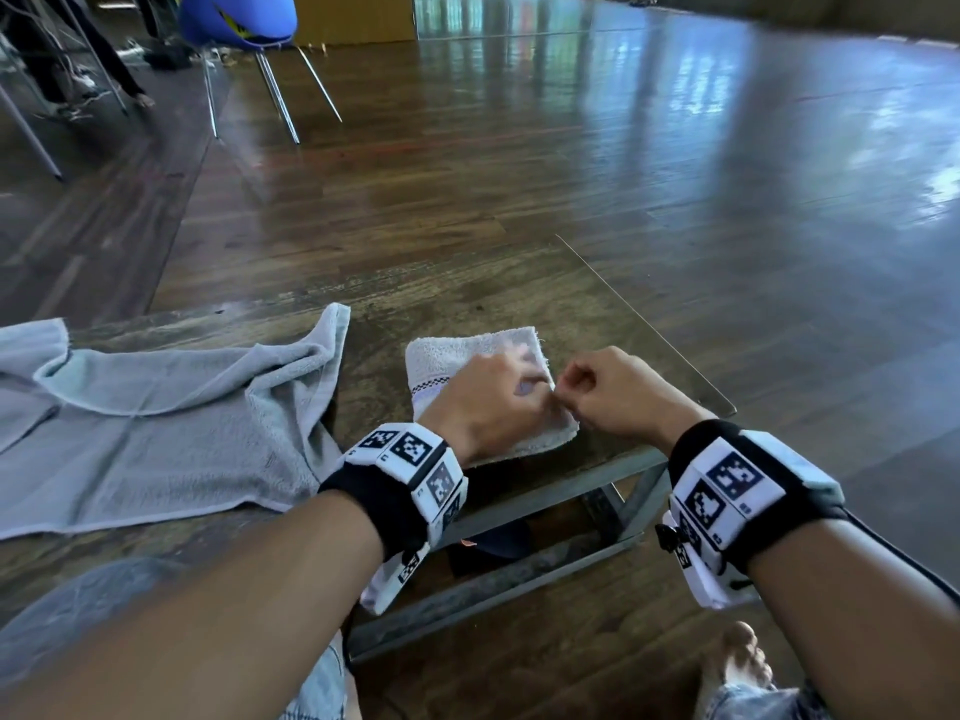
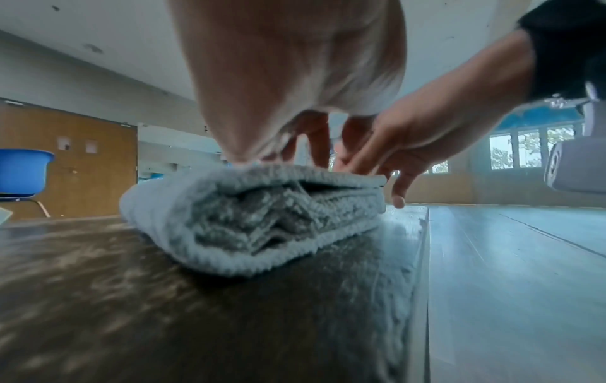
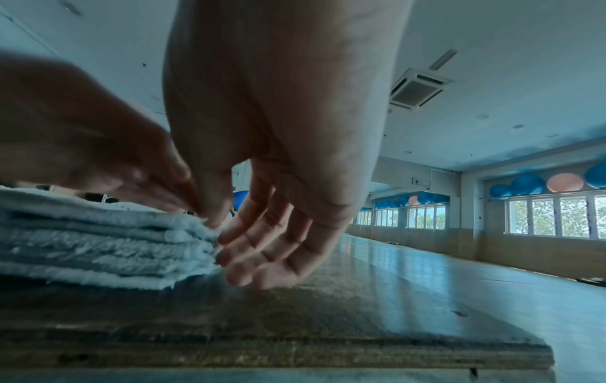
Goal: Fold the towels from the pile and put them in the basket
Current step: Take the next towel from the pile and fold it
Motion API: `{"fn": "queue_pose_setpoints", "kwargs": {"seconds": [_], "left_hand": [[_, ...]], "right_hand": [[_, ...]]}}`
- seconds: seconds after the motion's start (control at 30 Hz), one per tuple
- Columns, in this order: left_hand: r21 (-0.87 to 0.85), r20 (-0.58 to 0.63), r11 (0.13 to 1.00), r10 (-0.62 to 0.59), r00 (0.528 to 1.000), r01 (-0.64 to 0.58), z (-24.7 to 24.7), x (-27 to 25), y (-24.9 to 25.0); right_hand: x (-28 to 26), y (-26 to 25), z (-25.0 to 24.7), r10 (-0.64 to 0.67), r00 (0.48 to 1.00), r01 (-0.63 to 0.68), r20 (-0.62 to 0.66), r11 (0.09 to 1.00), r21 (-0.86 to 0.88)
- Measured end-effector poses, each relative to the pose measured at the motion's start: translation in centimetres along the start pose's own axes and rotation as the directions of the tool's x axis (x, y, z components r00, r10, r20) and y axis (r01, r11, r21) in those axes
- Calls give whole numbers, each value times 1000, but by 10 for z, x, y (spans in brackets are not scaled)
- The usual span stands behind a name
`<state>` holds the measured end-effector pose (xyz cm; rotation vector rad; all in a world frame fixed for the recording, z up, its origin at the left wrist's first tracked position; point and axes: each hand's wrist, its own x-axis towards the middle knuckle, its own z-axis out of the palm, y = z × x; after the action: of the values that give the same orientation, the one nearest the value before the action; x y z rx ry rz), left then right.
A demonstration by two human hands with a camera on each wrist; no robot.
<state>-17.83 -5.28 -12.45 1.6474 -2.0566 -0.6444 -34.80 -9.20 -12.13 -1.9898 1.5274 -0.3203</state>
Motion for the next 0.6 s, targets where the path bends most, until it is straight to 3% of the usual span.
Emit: {"fn": "queue_pose_setpoints", "kwargs": {"seconds": [0.07,0.13,0.2,0.3,0.37,0.6], "left_hand": [[285,-110,942,-149,983,175,-3,4,-8],[401,-44,840,-380,924,365,-4,2,-19],[400,83,823,-472,878,404,0,-1,-27],[448,176,844,-406,897,294,4,-3,-32],[500,220,836,-374,901,225,4,-4,-34],[356,226,903,-333,916,241,1,-4,-47]], "right_hand": [[-1,-3,2,17,1000,-17,-8,994,-104],[-5,-11,7,-32,993,8,-117,980,-198],[-7,-19,15,-192,956,126,-222,951,-283],[-10,-33,33,-413,897,362,-159,891,-273],[-11,-33,50,-431,901,406,-56,881,-245],[0,-20,73,-144,989,144,11,975,-172]]}}
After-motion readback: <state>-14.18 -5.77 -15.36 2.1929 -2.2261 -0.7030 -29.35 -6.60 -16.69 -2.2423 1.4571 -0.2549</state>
